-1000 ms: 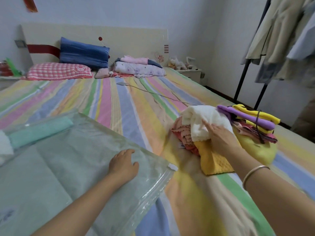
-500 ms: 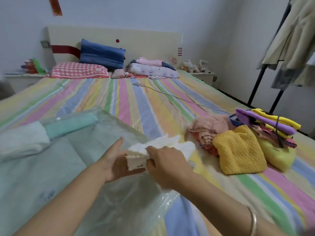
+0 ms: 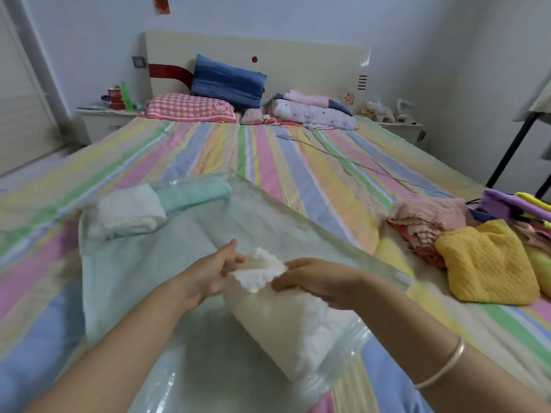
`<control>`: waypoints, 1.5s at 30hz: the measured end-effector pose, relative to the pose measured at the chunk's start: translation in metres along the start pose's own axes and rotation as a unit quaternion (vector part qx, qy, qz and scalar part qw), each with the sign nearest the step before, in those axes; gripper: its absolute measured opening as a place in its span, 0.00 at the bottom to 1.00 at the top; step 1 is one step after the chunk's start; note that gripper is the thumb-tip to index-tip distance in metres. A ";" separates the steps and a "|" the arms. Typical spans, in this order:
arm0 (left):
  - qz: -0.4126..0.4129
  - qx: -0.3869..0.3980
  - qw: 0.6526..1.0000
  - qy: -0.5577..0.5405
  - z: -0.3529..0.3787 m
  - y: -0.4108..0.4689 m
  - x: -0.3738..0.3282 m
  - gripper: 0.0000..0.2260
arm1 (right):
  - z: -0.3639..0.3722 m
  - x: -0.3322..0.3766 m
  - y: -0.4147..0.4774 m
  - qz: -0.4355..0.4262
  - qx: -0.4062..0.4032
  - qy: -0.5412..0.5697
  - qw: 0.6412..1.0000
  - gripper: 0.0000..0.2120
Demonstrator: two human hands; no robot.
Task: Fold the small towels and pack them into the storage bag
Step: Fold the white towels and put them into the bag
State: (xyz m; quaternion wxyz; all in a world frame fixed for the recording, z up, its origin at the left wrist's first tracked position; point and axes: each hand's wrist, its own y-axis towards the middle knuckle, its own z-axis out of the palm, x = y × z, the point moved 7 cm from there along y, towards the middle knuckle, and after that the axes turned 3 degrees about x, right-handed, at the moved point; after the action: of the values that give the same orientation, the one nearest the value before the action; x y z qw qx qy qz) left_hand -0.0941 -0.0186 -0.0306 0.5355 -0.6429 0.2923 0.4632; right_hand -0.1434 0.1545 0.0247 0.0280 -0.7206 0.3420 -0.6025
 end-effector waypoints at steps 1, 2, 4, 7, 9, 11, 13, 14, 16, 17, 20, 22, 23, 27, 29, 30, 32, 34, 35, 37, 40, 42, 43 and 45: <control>0.006 0.003 1.000 0.019 -0.001 -0.001 0.000 0.27 | -0.012 -0.006 -0.001 0.007 -0.018 -0.004 1.000 0.08; 0.012 0.006 0.999 0.045 0.001 -0.002 -0.001 0.27 | -0.025 -0.012 -0.002 0.017 -0.042 -0.014 0.999 0.08; 0.025 0.012 0.995 0.098 0.010 -0.001 -0.001 0.26 | -0.051 -0.023 -0.006 0.039 -0.093 -0.052 0.994 0.07; 0.027 0.029 0.980 0.194 0.027 0.001 0.004 0.28 | -0.071 -0.035 -0.005 0.069 -0.129 -0.144 0.979 0.04; 0.029 0.008 0.971 0.235 0.035 0.008 0.006 0.28 | -0.076 -0.039 -0.003 0.106 -0.147 -0.264 0.947 0.07; 0.018 -0.030 0.970 0.240 0.040 0.013 0.006 0.23 | -0.079 -0.045 0.002 0.133 -0.147 -0.309 0.930 0.12; -0.005 -0.030 0.965 0.259 0.047 0.016 0.008 0.19 | -0.083 -0.057 0.006 0.166 -0.132 -0.240 0.947 0.23; -0.016 -0.026 0.961 0.276 0.050 0.016 0.007 0.18 | -0.083 -0.063 0.006 0.180 -0.117 -0.193 0.957 0.28; -0.024 -0.017 0.960 0.279 0.051 0.016 0.006 0.19 | -0.080 -0.073 0.005 0.184 -0.083 -0.109 0.973 0.36; -0.019 -0.006 0.963 0.269 0.052 0.018 0.006 0.19 | -0.079 -0.075 0.004 0.178 -0.068 -0.079 0.979 0.38; 0.029 0.021 0.969 0.246 0.058 0.013 -0.006 0.16 | -0.073 -0.077 -0.002 0.147 -0.016 -0.006 0.989 0.34; 0.073 0.038 0.971 0.223 0.064 0.009 -0.016 0.15 | -0.066 -0.075 -0.006 0.117 0.014 0.057 0.991 0.34; 0.093 0.040 0.971 0.216 0.066 0.007 -0.021 0.14 | -0.063 -0.074 -0.007 0.100 0.026 0.083 0.991 0.35; 0.159 -0.057 0.948 0.270 0.064 0.001 -0.038 0.18 | -0.050 -0.069 -0.014 0.058 0.055 0.113 0.990 0.21; 0.180 -0.105 0.928 0.310 0.068 -0.007 -0.042 0.24 | -0.050 -0.070 -0.019 0.053 0.018 0.099 0.993 0.16; 0.172 -0.129 0.922 0.321 0.067 -0.007 -0.041 0.28 | -0.053 -0.072 -0.020 0.054 -0.016 0.105 0.993 0.15; 0.129 -0.160 0.931 0.302 0.064 -0.009 -0.033 0.39 | -0.056 -0.076 -0.020 0.041 -0.084 0.169 0.981 0.13; 0.050 -0.157 0.968 0.190 0.060 -0.009 -0.020 0.41 | -0.052 -0.081 -0.019 0.009 -0.137 0.277 0.951 0.12; 0.014 -0.143 0.984 0.107 0.061 -0.008 -0.014 0.38 | -0.046 -0.084 -0.019 -0.003 -0.144 0.329 0.933 0.11; -0.024 -0.115 0.993 0.005 0.061 -0.005 -0.004 0.30 | -0.029 -0.091 -0.020 0.002 -0.135 0.350 0.927 0.13; -0.008 -0.124 0.992 0.037 0.058 -0.003 0.003 0.23 | -0.028 -0.098 -0.035 0.049 -0.172 0.202 0.963 0.19; 0.014 -0.122 0.990 0.069 0.059 -0.002 0.006 0.23 | -0.042 -0.094 -0.049 0.029 -0.206 0.086 0.974 0.17; 0.021 -0.110 0.991 0.072 0.062 -0.002 0.007 0.21 | -0.051 -0.093 -0.054 0.001 -0.233 -0.013 0.972 0.14; 0.032 -0.093 0.992 0.073 0.068 0.002 0.008 0.21 | -0.059 -0.087 -0.069 -0.032 -0.308 -0.312 0.898 0.11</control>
State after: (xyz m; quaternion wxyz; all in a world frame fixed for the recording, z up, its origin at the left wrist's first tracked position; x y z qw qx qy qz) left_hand -0.1116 0.0471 -0.0383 0.4358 -0.7124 0.3069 0.4565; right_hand -0.1681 0.2750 -0.0019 -0.1091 -0.8547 0.4611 -0.2119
